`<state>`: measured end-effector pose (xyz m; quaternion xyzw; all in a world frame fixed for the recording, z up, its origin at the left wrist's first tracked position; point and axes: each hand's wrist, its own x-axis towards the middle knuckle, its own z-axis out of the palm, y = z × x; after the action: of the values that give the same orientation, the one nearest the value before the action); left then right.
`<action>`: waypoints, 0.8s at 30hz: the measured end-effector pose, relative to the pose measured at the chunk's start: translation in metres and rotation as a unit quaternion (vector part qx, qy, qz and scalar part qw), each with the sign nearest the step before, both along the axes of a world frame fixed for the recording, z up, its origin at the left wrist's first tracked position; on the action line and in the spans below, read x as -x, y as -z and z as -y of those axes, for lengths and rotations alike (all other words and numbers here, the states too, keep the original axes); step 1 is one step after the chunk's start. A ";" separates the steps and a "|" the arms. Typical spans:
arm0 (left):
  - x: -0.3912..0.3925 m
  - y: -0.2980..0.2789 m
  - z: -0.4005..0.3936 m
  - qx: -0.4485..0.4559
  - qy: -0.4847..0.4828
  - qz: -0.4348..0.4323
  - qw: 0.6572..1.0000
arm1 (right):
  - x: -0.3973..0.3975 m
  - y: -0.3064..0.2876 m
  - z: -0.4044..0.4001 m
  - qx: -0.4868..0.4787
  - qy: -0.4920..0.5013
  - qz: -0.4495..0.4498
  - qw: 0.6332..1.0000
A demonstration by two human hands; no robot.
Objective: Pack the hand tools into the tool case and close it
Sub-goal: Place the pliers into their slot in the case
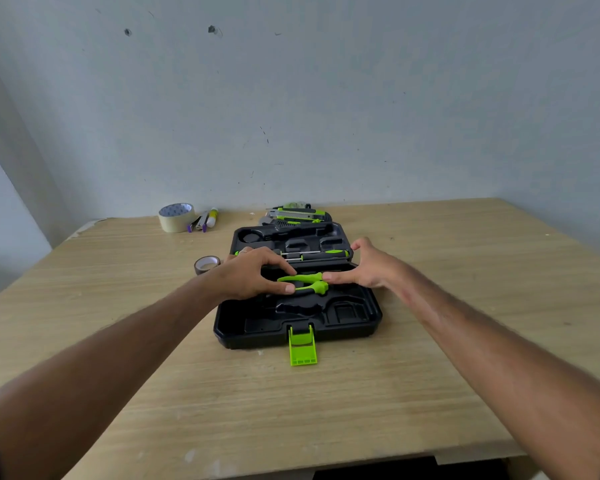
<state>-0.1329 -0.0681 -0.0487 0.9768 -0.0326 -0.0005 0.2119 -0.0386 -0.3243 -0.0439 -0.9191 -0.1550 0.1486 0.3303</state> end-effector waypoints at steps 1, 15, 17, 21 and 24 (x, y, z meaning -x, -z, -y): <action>0.001 0.001 0.001 -0.002 0.000 0.001 1.000 | 0.001 0.002 0.000 0.001 -0.002 0.004 1.000; -0.006 -0.010 -0.001 -0.015 0.029 -0.017 0.999 | 0.005 0.001 0.000 0.000 0.004 0.023 1.000; -0.013 -0.011 -0.004 -0.017 0.028 -0.020 0.999 | 0.000 -0.004 -0.003 -0.006 0.003 0.030 1.000; -0.017 -0.010 -0.004 0.041 0.025 0.045 0.998 | -0.004 -0.013 -0.008 -0.016 0.008 0.094 0.995; -0.028 -0.011 -0.009 0.101 -0.007 0.094 0.990 | -0.019 -0.016 -0.021 -0.024 0.011 0.132 0.991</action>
<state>-0.1044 -0.0592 -0.0381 0.9462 -0.0455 0.0958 0.3058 -0.0192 -0.3033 -0.0281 -0.9239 -0.1911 0.0184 0.3308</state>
